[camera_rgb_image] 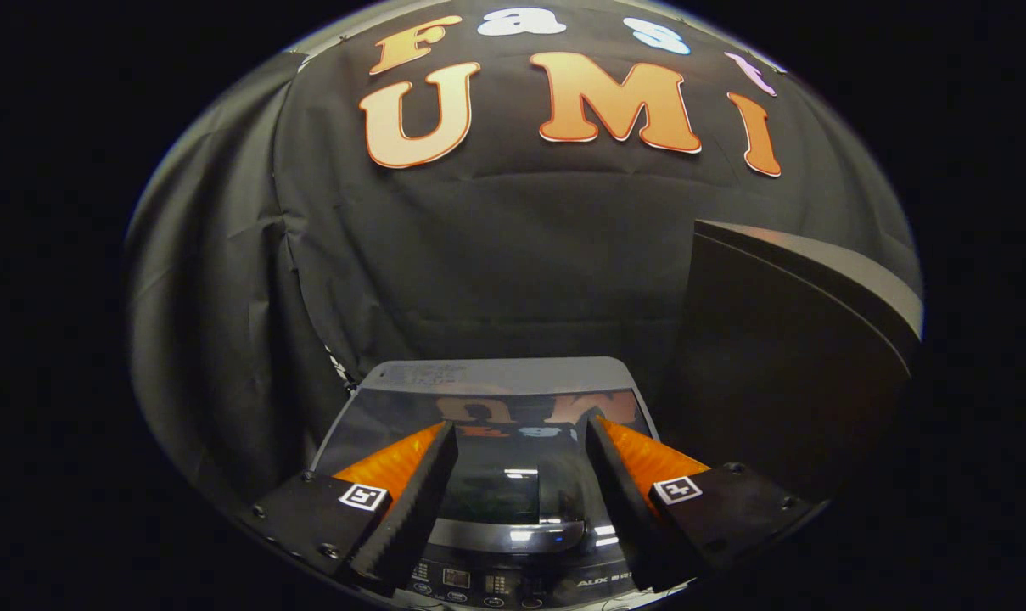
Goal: Put the clothes into the washing machine and then close the washing machine lid.
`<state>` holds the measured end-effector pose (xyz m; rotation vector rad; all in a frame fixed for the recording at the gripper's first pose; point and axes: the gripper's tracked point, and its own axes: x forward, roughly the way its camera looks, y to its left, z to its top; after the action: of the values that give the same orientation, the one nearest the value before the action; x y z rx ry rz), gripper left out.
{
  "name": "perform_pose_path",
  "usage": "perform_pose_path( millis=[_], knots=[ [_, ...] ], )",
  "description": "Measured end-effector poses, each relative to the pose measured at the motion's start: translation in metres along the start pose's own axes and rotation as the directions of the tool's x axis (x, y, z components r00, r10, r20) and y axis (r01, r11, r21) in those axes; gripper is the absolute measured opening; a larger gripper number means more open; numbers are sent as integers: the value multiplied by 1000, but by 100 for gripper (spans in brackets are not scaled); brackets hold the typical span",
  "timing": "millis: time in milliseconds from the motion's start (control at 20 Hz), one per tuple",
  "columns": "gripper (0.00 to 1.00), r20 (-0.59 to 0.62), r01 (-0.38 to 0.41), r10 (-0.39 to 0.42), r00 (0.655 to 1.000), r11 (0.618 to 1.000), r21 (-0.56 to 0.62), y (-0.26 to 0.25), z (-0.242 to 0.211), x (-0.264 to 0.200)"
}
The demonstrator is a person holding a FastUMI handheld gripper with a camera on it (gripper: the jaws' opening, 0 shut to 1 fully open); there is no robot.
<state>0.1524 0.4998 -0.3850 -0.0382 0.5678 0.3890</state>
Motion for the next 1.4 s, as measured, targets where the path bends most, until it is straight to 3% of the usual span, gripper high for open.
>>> perform_pose_path(
  millis=[250,550,1000,1400],
  knots=[
    [98,58,7,-6,998,1000,-16,-4,44,-39],
    [98,214,-61,65,975,998,-28,-31,126,-128],
    [98,350,-48,33,936,998,33,-142,186,-272],
    [98,429,50,-66,901,998,50,-255,191,-380]
  ],
)
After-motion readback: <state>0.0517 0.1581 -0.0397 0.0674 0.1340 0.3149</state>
